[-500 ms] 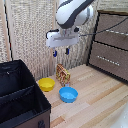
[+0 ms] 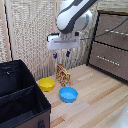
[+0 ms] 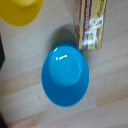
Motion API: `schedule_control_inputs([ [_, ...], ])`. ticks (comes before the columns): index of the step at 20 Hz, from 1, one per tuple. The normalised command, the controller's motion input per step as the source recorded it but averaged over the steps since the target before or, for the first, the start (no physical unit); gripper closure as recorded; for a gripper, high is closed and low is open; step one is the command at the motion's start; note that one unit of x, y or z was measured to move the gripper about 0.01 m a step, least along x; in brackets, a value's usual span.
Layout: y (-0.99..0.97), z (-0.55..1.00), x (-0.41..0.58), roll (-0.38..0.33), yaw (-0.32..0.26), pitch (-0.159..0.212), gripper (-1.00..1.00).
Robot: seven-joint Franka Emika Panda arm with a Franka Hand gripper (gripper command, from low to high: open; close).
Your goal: Position your gripper near the granola bar, please. Lightly grip the granola bar with your gripping tool. Relocate your gripper along with the granola bar toward the leading division of the caddy with caution. Gently release the granola bar into the leading division of the caddy.
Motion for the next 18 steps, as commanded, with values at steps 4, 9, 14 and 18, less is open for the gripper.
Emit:
schedule_control_inputs([
  [4,-0.26,-0.27,0.441,0.021,-0.168,0.005,-1.0],
  [9,-0.23,-0.32,0.495,0.012,-0.105,0.026,-1.0],
  [14,-0.24,-0.31,0.471,0.0,-0.039,0.058,-1.0],
  [18,-0.2,-0.24,0.348,-0.021,0.0,0.089,-1.0],
])
